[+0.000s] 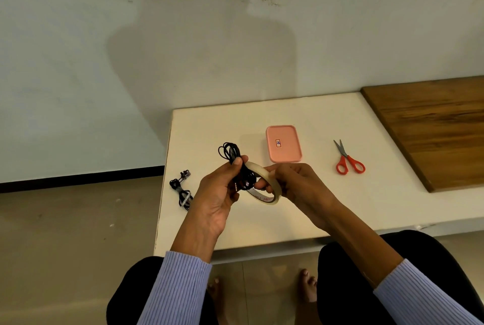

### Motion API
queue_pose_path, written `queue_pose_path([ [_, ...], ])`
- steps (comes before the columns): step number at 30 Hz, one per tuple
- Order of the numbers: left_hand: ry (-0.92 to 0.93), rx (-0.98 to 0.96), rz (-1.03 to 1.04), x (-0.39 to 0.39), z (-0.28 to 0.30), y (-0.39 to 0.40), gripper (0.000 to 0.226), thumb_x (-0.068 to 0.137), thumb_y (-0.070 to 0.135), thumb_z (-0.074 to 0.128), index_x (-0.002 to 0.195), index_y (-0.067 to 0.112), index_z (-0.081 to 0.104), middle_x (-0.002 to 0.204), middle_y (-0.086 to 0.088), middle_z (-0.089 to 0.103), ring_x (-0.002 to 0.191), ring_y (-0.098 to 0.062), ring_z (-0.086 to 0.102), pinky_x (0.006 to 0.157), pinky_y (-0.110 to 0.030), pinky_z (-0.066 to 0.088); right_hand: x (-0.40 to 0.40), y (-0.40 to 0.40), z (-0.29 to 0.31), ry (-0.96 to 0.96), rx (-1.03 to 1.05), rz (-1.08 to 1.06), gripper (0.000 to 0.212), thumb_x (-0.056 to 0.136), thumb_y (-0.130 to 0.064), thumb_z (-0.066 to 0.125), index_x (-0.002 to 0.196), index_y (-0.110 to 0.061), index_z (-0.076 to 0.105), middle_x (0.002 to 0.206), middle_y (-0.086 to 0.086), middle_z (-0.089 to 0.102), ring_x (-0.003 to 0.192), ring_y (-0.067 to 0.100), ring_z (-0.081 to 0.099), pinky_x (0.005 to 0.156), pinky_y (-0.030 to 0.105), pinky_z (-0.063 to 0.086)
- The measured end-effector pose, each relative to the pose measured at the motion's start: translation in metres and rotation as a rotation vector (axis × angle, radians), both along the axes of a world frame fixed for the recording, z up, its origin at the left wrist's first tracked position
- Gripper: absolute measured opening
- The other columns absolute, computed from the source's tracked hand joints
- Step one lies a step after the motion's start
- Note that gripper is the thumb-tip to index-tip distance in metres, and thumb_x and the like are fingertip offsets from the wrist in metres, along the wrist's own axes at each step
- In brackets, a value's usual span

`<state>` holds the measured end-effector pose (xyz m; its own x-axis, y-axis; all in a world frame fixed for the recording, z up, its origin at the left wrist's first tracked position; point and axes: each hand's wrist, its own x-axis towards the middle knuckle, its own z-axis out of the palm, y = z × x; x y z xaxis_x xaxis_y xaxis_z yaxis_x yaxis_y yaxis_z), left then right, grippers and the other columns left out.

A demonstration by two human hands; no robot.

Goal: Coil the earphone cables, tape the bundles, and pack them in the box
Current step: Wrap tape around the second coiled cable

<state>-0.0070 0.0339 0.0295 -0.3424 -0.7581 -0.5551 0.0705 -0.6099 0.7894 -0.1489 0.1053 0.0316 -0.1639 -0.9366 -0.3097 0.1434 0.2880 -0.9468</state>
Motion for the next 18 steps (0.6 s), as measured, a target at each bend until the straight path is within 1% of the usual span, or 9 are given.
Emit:
queue_pose_path([
  [2, 0.012, 0.029, 0.009, -0.0007, 0.0004, 0.0006, 0.015, 0.090, 0.024, 0.058, 0.088, 0.019, 0.072, 0.085, 0.003, 0.068, 0.082, -0.013, 0.053, 0.063, -0.026, 0.031, 0.0000, -0.0005, -0.0008, 0.020, -0.016, 0.017, 0.040, 0.095, -0.006, 0.037, 0.082, -0.012, 0.074, 0.081, 0.004, 0.074, 0.078, 0.012, 0.064, 0.079, 0.026, 0.050],
  [5, 0.050, 0.095, 0.032, 0.0001, 0.0009, -0.0014, 0.013, 0.090, 0.024, 0.059, 0.089, 0.020, 0.071, 0.084, 0.001, 0.065, 0.075, -0.011, 0.054, 0.061, -0.024, 0.032, 0.0012, -0.0007, 0.0016, 0.017, -0.034, 0.052, 0.036, 0.095, -0.007, 0.041, 0.086, -0.015, 0.074, 0.083, 0.004, 0.074, 0.080, 0.011, 0.066, 0.077, 0.021, 0.051],
  [7, 0.073, 0.138, 0.044, 0.0003, 0.0008, -0.0033, 0.012, 0.089, 0.024, 0.059, 0.088, 0.020, 0.070, 0.084, 0.000, 0.064, 0.073, -0.011, 0.052, 0.059, -0.023, 0.031, 0.0009, -0.0009, 0.0023, 0.002, -0.045, 0.071, 0.034, 0.094, -0.004, 0.041, 0.091, -0.012, 0.074, 0.087, 0.005, 0.075, 0.083, 0.010, 0.067, 0.076, 0.019, 0.051],
  [10, 0.110, 0.186, 0.063, 0.0008, 0.0012, -0.0049, 0.010, 0.089, 0.023, 0.060, 0.088, 0.019, 0.069, 0.082, -0.001, 0.063, 0.070, -0.011, 0.051, 0.059, -0.023, 0.029, -0.0001, -0.0009, 0.0031, -0.035, -0.069, 0.105, 0.037, 0.091, 0.002, 0.038, 0.097, -0.011, 0.072, 0.092, 0.008, 0.074, 0.087, 0.011, 0.067, 0.079, 0.020, 0.052],
  [13, 0.132, 0.213, 0.074, 0.0019, 0.0030, -0.0055, 0.010, 0.089, 0.023, 0.060, 0.086, 0.020, 0.069, 0.073, 0.001, 0.065, 0.063, -0.010, 0.051, 0.059, -0.022, 0.029, -0.0003, -0.0010, 0.0037, -0.060, -0.081, 0.131, 0.038, 0.090, 0.006, 0.039, 0.102, -0.010, 0.071, 0.097, 0.009, 0.074, 0.090, 0.011, 0.067, 0.080, 0.020, 0.051],
  [16, 0.144, 0.233, 0.084, 0.0024, 0.0039, -0.0064, 0.011, 0.090, 0.024, 0.059, 0.084, 0.020, 0.068, 0.065, 0.004, 0.067, 0.054, -0.006, 0.055, 0.058, -0.021, 0.030, -0.0008, -0.0019, 0.0015, -0.053, -0.092, 0.163, 0.038, 0.089, 0.008, 0.041, 0.106, -0.009, 0.070, 0.103, 0.011, 0.073, 0.100, 0.018, 0.066, 0.088, 0.025, 0.051],
  [18, 0.141, 0.236, 0.092, 0.0034, 0.0034, -0.0073, 0.011, 0.089, 0.024, 0.060, 0.085, 0.020, 0.069, 0.064, 0.005, 0.067, 0.058, -0.007, 0.053, 0.058, -0.022, 0.030, -0.0009, -0.0018, 0.0004, -0.035, -0.092, 0.175, 0.036, 0.090, 0.007, 0.043, 0.109, -0.009, 0.069, 0.104, 0.010, 0.072, 0.105, 0.020, 0.065, 0.092, 0.026, 0.050],
])
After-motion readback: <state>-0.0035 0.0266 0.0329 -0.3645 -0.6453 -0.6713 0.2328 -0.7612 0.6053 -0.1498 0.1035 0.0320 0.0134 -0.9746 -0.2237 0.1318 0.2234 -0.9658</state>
